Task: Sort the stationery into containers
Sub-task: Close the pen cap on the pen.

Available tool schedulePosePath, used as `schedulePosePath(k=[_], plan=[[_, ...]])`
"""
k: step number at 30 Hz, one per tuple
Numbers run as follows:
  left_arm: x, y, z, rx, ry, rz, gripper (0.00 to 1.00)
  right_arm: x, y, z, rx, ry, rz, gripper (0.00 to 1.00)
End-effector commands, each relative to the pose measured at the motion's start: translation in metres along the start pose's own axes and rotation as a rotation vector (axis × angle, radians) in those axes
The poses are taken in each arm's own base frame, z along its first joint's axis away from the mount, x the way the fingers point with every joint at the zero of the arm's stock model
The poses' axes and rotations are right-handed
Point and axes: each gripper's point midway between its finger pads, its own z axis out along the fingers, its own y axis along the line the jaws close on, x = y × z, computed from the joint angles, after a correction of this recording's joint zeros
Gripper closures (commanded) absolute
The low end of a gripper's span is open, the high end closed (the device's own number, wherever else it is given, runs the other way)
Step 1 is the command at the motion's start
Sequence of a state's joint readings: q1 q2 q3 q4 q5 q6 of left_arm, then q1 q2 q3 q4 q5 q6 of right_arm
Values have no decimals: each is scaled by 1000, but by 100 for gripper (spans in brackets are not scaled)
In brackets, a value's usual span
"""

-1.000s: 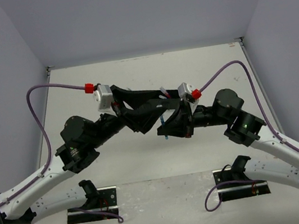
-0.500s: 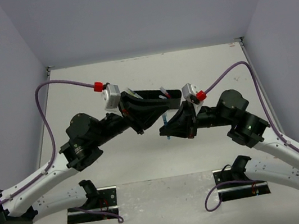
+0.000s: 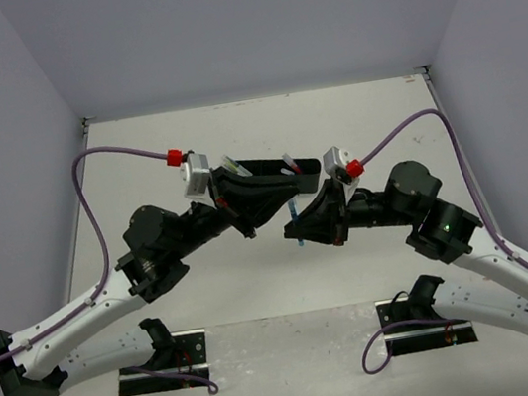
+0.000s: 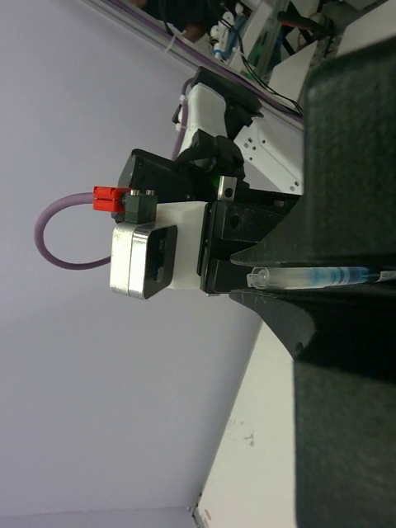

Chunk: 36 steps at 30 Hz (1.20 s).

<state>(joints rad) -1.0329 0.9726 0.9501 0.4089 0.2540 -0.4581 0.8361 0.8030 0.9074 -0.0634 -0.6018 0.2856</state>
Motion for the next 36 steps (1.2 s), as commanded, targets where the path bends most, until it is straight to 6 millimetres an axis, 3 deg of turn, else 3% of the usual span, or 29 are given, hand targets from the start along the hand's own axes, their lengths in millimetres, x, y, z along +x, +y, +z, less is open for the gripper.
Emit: schedulePosePath(k=[1,6,9,13,16,23,25,26,27,28,30,31,33,36], plan=[[88,10,-22,-8,212,-165,100,-118,8,-18,108,-350,-112,100],[139,11,-41,0,285,-260,100,-166,17,-23,111,-433,-159,100],[149,18,-47,-34,291,-274,100,-156,8,-14,118,-395,-173,100],[121,17,-39,-53,271,-202,100,-92,-25,17,122,-221,-97,100],[87,15,-24,-63,233,-128,100,-52,-43,25,149,-170,-38,100],[29,19,-12,-131,106,-26,100,-33,-64,16,248,-165,-25,100],[20,19,-10,-142,92,-10,94,-25,-72,19,269,-142,-13,100],[17,21,-10,-158,87,-8,81,-23,-76,20,283,-135,-11,100],[11,25,-11,-191,71,-6,49,-19,-84,19,318,-131,-17,100],[4,32,-11,-240,49,-4,28,-13,-94,20,356,-119,-14,100],[-13,44,-13,-324,-2,-3,6,-4,-111,18,421,-98,-15,100],[-18,51,-15,-382,-10,-10,0,1,-119,17,447,-85,-20,100],[-50,83,-28,-634,-91,-42,0,14,-156,8,560,-50,-21,100],[-59,99,-49,-790,-98,-44,0,22,-202,-9,699,-27,-37,100]])
